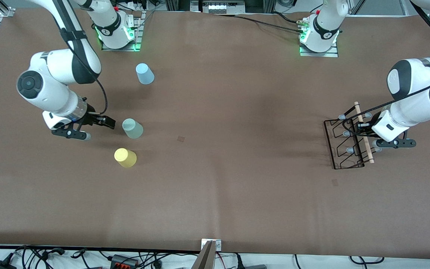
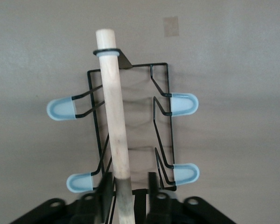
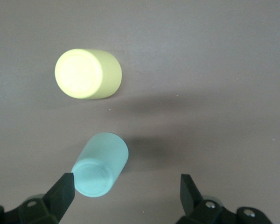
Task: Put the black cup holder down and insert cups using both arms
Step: 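Grasp the teal cup with the right gripper while the left gripper carries the rack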
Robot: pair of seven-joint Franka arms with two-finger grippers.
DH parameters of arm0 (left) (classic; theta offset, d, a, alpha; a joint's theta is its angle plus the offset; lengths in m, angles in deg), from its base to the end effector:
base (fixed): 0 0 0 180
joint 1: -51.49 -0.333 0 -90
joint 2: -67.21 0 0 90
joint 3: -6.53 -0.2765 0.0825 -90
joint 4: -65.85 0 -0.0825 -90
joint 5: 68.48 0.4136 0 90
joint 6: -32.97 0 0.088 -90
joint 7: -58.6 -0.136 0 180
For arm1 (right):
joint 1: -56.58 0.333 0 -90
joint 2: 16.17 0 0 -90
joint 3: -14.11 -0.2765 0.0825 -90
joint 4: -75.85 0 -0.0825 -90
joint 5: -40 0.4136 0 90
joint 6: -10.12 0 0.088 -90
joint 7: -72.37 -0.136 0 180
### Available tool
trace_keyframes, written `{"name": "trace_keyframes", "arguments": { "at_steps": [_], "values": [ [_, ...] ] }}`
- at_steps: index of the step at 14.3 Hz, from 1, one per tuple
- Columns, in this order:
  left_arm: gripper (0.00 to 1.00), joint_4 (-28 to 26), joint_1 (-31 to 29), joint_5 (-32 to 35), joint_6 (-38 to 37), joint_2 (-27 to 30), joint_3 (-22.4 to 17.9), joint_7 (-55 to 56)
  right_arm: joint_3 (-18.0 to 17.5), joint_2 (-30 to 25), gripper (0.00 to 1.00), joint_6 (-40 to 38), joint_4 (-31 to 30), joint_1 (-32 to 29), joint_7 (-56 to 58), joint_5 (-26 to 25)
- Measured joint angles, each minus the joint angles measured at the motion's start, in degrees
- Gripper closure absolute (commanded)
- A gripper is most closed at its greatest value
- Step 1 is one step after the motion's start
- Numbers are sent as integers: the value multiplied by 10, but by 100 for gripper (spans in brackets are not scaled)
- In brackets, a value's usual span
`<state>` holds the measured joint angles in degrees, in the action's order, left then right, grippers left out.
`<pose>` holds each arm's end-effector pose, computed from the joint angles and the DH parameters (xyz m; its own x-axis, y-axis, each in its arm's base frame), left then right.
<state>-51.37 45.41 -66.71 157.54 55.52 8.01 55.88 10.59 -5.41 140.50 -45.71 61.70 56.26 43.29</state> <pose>0.5859 0.0489 0.2492 0.9970 0.0152 -0.0765 0.0141 -0.9998 -0.0152 0.5704 0.0899 0.2332 0.9847 -0.1672 -0.0483 -0.1693 -0.9847 -0.0421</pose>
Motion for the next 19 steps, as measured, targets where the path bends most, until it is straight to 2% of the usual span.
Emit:
{"name": "trace_keyframes", "arguments": {
  "at_steps": [3, 9, 13, 15, 19],
  "values": [
    [99, -1, -1, 1, 8, 0, 0, -1, 0, 9, 0, 47, -11, 19, -28, 0],
    [99, 4, 0, 1, 24, 14, 4, -15, -1, 33, 0, 139, -61, 47, -40, 0],
    [99, 54, 6, 1, -7, 37, 14, -57, -1, 64, 0, 182, -70, 54, -40, 0],
    [99, 84, 7, 1, -50, 40, 37, -57, -1, 73, 0, 186, -70, 61, -40, 0],
    [99, 99, 9, 1, -65, 39, 119, -21, -1, 78, 0, 187, -77, 69, -43, 0]
  ]
}}
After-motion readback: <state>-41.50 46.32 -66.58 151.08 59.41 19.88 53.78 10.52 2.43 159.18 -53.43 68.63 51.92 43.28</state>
